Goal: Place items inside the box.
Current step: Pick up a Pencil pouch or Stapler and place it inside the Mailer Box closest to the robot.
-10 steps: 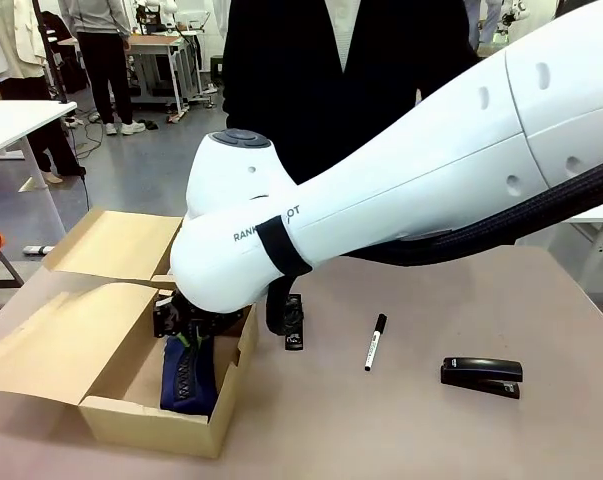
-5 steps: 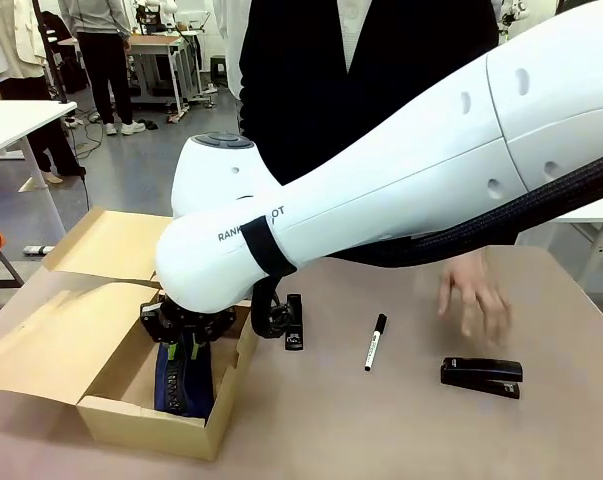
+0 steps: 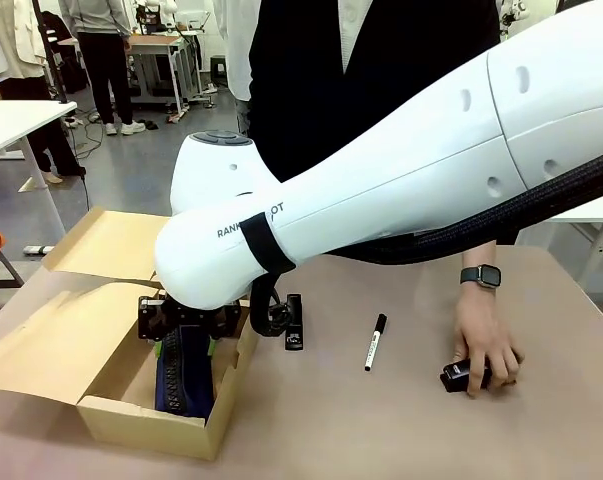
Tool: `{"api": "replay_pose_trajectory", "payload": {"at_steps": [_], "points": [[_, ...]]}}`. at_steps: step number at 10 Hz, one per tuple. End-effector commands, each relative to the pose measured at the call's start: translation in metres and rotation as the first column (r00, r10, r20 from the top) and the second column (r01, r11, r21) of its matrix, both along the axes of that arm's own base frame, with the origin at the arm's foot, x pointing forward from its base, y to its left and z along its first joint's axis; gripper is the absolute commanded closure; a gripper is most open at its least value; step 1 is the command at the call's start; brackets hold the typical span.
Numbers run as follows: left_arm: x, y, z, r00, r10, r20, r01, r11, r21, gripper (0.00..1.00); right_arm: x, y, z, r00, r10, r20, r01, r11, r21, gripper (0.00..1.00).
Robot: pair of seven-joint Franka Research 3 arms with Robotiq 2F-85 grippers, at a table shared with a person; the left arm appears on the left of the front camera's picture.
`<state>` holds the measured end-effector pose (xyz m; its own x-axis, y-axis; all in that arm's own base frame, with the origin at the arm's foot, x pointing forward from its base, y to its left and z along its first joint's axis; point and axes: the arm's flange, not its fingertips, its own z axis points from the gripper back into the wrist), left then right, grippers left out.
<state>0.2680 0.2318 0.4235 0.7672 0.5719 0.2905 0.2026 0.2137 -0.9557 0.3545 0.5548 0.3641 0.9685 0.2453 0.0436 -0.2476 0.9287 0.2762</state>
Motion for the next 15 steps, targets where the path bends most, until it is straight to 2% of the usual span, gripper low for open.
{"api": "replay_pose_trajectory", "payload": {"at_steps": [1,6,7,8,10,11,12,13,14,15], "points": [[0.001,-0.001,0.001,0.999,0.008,0.033,-0.008,1.0,-0.007,0.0,-0.002,0.004,0.005,1.0,-0.024,0.014,0.024,1.0,-0.012,0.0],[0.001,-0.001,0.001,0.999,0.008,0.033,-0.008,1.0,-0.007,0.0,-0.007,0.003,0.021,1.0,-0.005,0.025,0.005,1.0,0.006,0.0],[0.001,-0.001,0.001,0.999,0.008,0.033,-0.008,1.0,-0.007,0.0,-0.016,0.001,0.037,0.999,0.041,-0.01,-0.041,0.999,0.021,0.0],[0.001,-0.001,0.001,0.999,0.008,0.033,-0.008,1.0,-0.007,0.0,-0.035,-0.011,0.065,0.981,0.166,-0.099,-0.166,0.986,0.007,0.0],[0.001,-0.001,0.001,0.999,0.008,0.033,-0.008,1.0,-0.007,0.0,-0.068,-0.066,0.113,0.95,0.28,-0.141,-0.292,0.954,-0.074,0.0],[0.001,-0.001,0.001,0.999,0.008,0.033,-0.008,1.0,-0.007,0.0,-0.084,-0.085,0.122,0.94,0.298,-0.169,-0.316,0.945,-0.09,0.0],[0.001,-0.001,0.001,0.999,0.008,0.033,-0.008,1.0,-0.007,0.0,-0.097,-0.089,0.121,0.904,0.34,-0.258,-0.383,0.914,-0.137,0.0],[0.001,-0.001,0.001,0.999,0.008,0.033,-0.008,1.0,-0.007,0.0,-0.111,-0.082,0.12,0.89,0.314,-0.33,-0.39,0.899,-0.197,0.0],[0.001,-0.001,0.001,0.999,0.008,0.033,-0.008,1.0,-0.007,0.0,-0.098,-0.07,0.127,0.932,0.298,-0.205,-0.324,0.939,-0.11,0.0],[0.001,-0.001,0.001,0.999,0.008,0.033,-0.008,1.0,-0.007,0.0,-0.111,-0.084,0.129,0.913,0.306,-0.269,-0.357,0.92,-0.162,0.0]]}}
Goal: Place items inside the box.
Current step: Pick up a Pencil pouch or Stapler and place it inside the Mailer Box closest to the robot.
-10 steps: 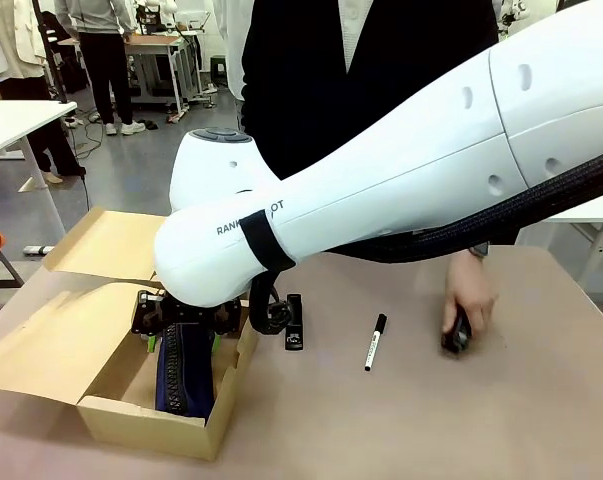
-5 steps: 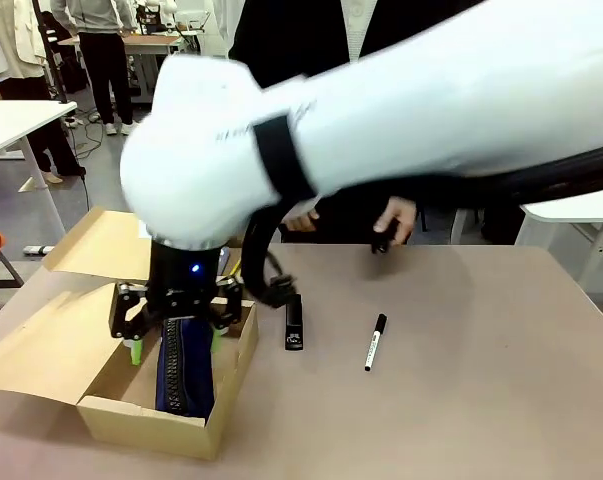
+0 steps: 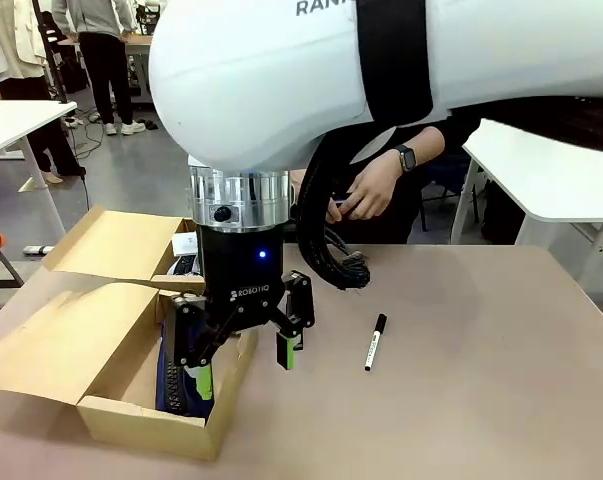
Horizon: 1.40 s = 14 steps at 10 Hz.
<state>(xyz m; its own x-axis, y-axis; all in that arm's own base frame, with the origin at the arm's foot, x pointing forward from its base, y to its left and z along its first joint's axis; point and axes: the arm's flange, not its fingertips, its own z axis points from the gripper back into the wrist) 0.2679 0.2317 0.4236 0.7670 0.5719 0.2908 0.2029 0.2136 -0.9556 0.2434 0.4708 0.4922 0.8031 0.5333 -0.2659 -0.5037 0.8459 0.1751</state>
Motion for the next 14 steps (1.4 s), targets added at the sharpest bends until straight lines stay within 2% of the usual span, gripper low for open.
{"api": "replay_pose_trajectory", "payload": {"at_steps": [1,2,3,4,5,6,7,8,9,10,11,12,13,14], "points": [[0.001,-0.001,0.001,0.999,0.008,0.033,-0.008,1.0,-0.007,0.0,0.015,-0.032,0.012,0.994,-0.109,0.031,0.105,0.987,0.126,0.0],[0.001,-0.001,0.001,0.999,0.008,0.033,-0.008,1.0,-0.007,0.0,0.028,-0.095,0.025,0.977,-0.213,0.018,0.203,0.95,0.236,0.0],[0.001,-0.001,0.001,0.999,0.008,0.033,-0.008,1.0,-0.007,0.0,0.036,-0.159,0.033,0.953,-0.303,-0.025,0.292,0.888,0.355,0.0],[0.001,-0.001,0.001,0.999,0.008,0.033,-0.008,1.0,-0.007,0.0,0.04,-0.221,0.038,0.912,-0.387,-0.135,0.4,0.768,0.5,0.0],[0.001,-0.001,0.001,0.999,0.008,0.033,-0.008,1.0,-0.007,0.0,0.04,-0.278,0.039,0.851,-0.457,-0.259,0.504,0.574,0.645,0.0],[0.001,-0.001,0.001,0.999,0.008,0.033,-0.008,1.0,-0.007,0.0,0.033,-0.338,0.036,0.679,-0.594,-0.432,0.681,0.289,0.672,0.0],[0.001,-0.001,0.001,0.999,0.008,0.033,-0.008,1.0,-0.007,0.0,0.022,-0.383,0.03,0.432,-0.65,-0.625,0.8,-0.044,0.599,0.0],[0.001,-0.001,0.001,0.999,0.008,0.033,-0.008,1.0,-0.007,0.0,0.002,-0.421,0.022,0.235,-0.671,-0.703,0.778,-0.304,0.55,0.0],[0.001,-0.001,0.001,0.999,0.008,0.033,-0.008,1.0,-0.007,0.0,-0.021,-0.45,0.012,0.17,-0.628,-0.759,0.705,-0.461,0.539,0.0],[0.001,-0.001,0.001,0.999,0.008,0.033,-0.008,1.0,-0.007,0.0,-0.047,-0.477,-0.007,0.019,-0.661,-0.75,0.663,-0.553,0.504,0.0],[0.001,-0.001,0.001,0.999,0.008,0.033,-0.008,1.0,-0.007,0.0,-0.064,-0.49,-0.029,0.085,-0.669,-0.739,0.666,-0.513,0.541,0.0],[0.001,-0.001,0.001,0.999,0.008,0.033,-0.008,1.0,-0.007,0.0,-0.073,-0.493,-0.054,0.124,-0.67,-0.731,0.683,-0.477,0.553,0.0],[0.001,-0.001,0.001,0.999,0.008,0.033,-0.008,1.0,-0.007,0.0,-0.066,-0.475,-0.07,0.102,-0.718,-0.689,0.76,-0.39,0.519,0.0],[0.001,-0.001,0.001,0.999,0.008,0.033,-0.008,1.0,-0.007,0.0,-0.002,-0.555,0.048,0.246,-0.718,-0.652,0.819,-0.206,0.536,0.0]]}}
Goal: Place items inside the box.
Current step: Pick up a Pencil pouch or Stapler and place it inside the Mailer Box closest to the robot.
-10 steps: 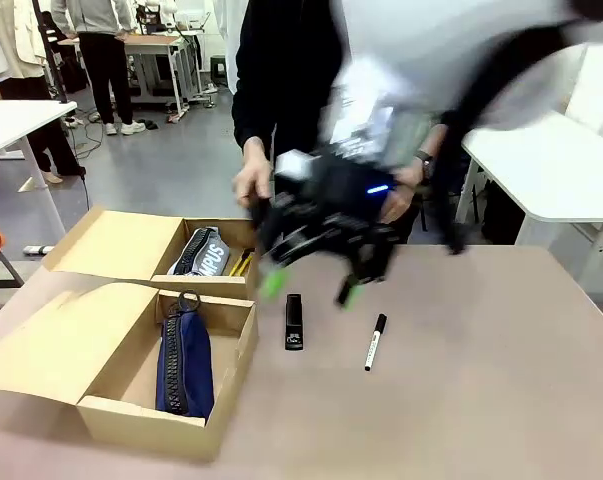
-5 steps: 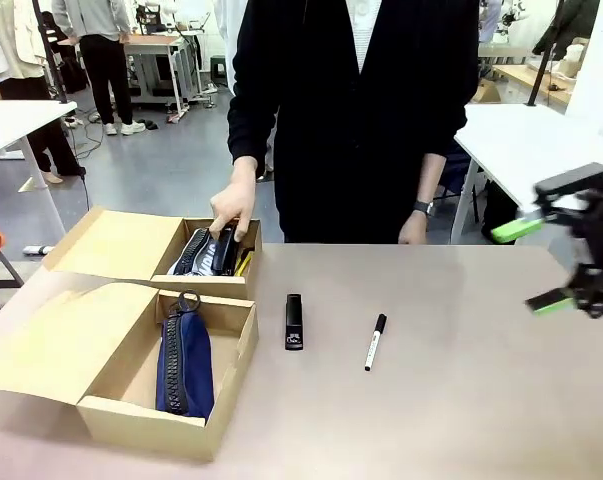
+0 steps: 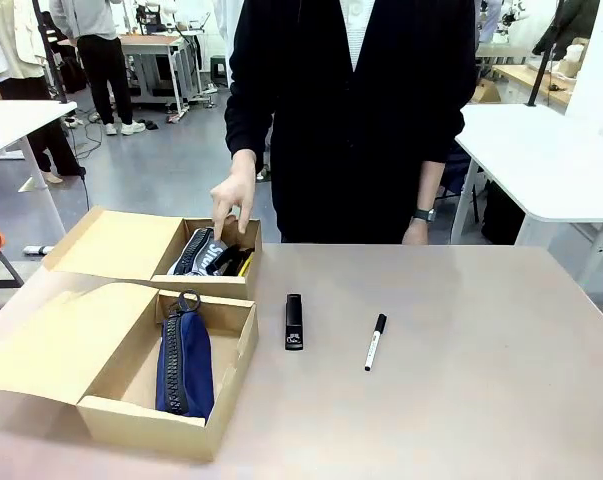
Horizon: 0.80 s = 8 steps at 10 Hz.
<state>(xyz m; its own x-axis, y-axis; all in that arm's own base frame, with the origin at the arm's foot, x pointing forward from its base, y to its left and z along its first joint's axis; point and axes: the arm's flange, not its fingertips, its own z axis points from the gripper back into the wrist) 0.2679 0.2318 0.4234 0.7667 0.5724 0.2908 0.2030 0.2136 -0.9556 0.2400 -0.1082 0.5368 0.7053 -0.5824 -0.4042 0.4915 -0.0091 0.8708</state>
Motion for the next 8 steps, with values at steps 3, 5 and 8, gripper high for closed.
{"api": "replay_pose_trajectory", "payload": {"at_steps": [3,5,8], "points": [[0.0007,-0.0015,0.0013,0.999,0.007,0.033,-0.007,1.0,-0.007,0.0,0.0012,0.0239,0.0035,0.993,0.114,0.01,-0.114,0.993,-0.029,0.0],[0.0007,-0.0015,0.0013,0.999,0.007,0.033,-0.007,1.0,-0.007,0.0,0.0012,0.0239,0.0035,0.993,0.114,0.01,-0.114,0.993,-0.029,0.0],[0.0007,-0.0015,0.0013,0.999,0.007,0.033,-0.007,1.0,-0.007,0.0,0.0012,0.0239,0.0035,0.993,0.114,0.01,-0.114,0.993,-0.029,0.0]]}}
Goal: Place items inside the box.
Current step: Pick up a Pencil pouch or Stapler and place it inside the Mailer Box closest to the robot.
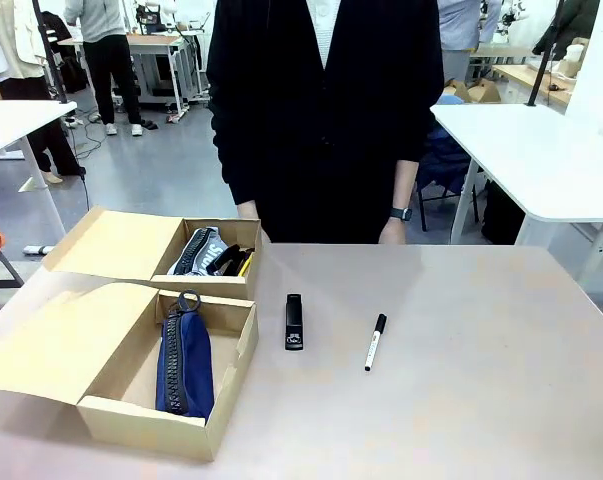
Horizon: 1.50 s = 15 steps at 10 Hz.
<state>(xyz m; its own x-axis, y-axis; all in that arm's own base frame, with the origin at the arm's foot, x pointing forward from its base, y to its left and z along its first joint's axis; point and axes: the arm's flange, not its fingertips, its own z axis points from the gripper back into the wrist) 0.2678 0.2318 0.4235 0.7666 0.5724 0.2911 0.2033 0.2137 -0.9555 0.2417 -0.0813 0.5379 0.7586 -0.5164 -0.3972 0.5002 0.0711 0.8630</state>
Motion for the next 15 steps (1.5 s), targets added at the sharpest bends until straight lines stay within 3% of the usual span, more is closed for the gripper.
{"api": "replay_pose_trajectory", "payload": {"at_steps": [1,6,8,9,10,11,12,13,14,15], "points": [[0.001,-0.001,0.001,0.999,0.007,0.032,-0.007,1.0,-0.007,0.0,-0.001,-0.003,0.002,1.0,0.007,0.025,-0.007,1.0,0.004,0.0],[0.001,-0.001,0.001,0.999,0.007,0.032,-0.007,1.0,-0.007,0.0,0.0,0.0,0.0,1.0,0.0,0.001,0.0,1.0,0.0,0.0],[0.001,-0.001,0.001,0.999,0.007,0.032,-0.007,1.0,-0.007,0.0,0.036,0.074,0.033,0.999,0.039,0.001,-0.037,0.953,-0.3,0.0],[0.001,-0.001,0.001,0.999,0.007,0.032,-0.007,1.0,-0.007,0.0,0.058,0.121,0.039,0.998,0.055,0.001,-0.049,0.892,-0.45,0.0],[0.001,-0.001,0.001,0.999,0.007,0.032,-0.007,1.0,-0.007,0.0,0.077,0.164,0.033,0.999,-0.038,-0.023,0.012,0.728,-0.685,0.0],[0.001,-0.001,0.001,0.999,0.007,0.032,-0.007,1.0,-0.007,0.0,0.08,0.183,0.025,0.996,-0.057,-0.068,-0.031,0.496,-0.868,0.0],[0.001,-0.001,0.001,0.999,0.007,0.032,-0.007,1.0,-0.007,0.0,0.049,0.131,0.034,0.998,0.065,0.024,-0.047,0.897,-0.44,0.0],[0.001,-0.001,0.001,0.999,0.007,0.032,-0.007,1.0,-0.007,0.0,0.049,0.131,0.034,0.998,0.065,0.024,-0.047,0.897,-0.44,0.0],[0.001,-0.001,0.001,0.999,0.007,0.032,-0.007,1.0,-0.007,0.0,0.065,0.192,0.03,0.998,0.06,0.033,-0.028,0.798,-0.602,0.0],[0.001,-0.001,0.001,0.999,0.007,0.032,-0.007,1.0,-0.007,0.0,0.068,0.213,0.031,0.993,0.098,0.067,-0.027,0.731,-0.681,0.0]]}}
